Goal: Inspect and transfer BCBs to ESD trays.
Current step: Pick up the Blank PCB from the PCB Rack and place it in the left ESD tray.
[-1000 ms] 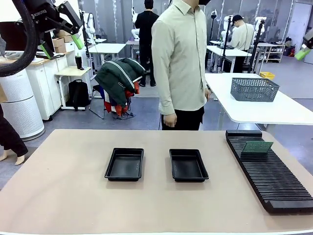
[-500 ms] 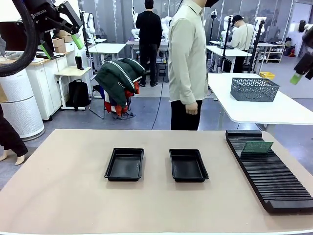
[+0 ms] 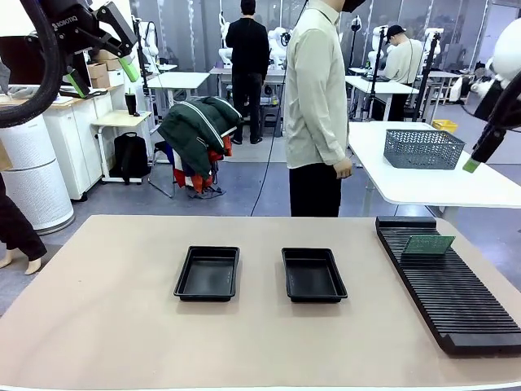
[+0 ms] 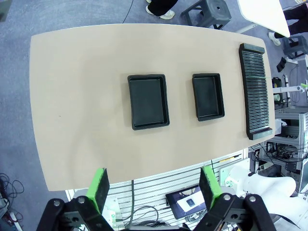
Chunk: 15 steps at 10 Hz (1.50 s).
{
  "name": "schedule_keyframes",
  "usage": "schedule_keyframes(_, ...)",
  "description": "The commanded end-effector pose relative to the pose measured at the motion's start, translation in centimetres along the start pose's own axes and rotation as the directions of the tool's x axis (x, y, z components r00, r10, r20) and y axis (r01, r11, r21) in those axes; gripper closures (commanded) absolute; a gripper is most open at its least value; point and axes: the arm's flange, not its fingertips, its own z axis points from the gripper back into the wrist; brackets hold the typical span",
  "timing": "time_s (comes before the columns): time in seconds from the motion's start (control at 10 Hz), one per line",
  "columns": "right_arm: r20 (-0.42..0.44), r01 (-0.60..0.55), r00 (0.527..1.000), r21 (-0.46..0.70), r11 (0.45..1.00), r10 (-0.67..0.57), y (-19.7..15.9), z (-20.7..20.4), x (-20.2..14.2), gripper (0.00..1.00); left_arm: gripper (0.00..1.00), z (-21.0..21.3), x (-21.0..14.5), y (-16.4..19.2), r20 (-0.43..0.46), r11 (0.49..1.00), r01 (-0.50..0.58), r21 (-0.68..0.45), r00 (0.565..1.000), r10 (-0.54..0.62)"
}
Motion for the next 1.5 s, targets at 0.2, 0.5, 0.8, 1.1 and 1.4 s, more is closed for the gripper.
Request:
schedule_keyframes(0.2, 0.004, -0.221, 0.975, 0.04, 0.975, 0.221, -1.4, -5.6, -0.1, 0.0, 0.0, -0.1, 0.0, 0.1, -0.002, 1.0, -0.002, 0.0, 1.0, 0.002)
schedule_keyframes(0.5, -0.033, -0.385, 0.921, 0.086, 0.919, 0.389, -1.6, -9.7, -0.4, 0.0, 0.0, -0.1, 0.0, 0.1, -0.002, 1.0, -0.002, 0.0, 1.0, 0.002)
schedule_keyframes(0.8, -0.034, -0.443, 0.892, 0.137, 0.886, 0.451, -1.6, -12.8, -0.7, 0.0, 0.0, -0.1, 0.0, 0.1, -0.002, 1.0, -0.002, 0.0, 1.0, 0.002)
schedule_keyframes(1.1, -0.021, -0.473, 0.875, 0.176, 0.863, 0.483, -1.2, -15.9, -0.5, 0.0, 0.0, -0.1, 0.0, 0.1, -0.002, 1.0, -0.002, 0.0, 1.0, 0.002)
schedule_keyframes(1.4, -0.017, -0.488, 0.865, 0.207, 0.848, 0.502, -1.1, -18.5, -0.3, 0.0, 0.0, -0.1, 0.0, 0.1, -0.002, 1.0, -0.002, 0.0, 1.0, 0.002)
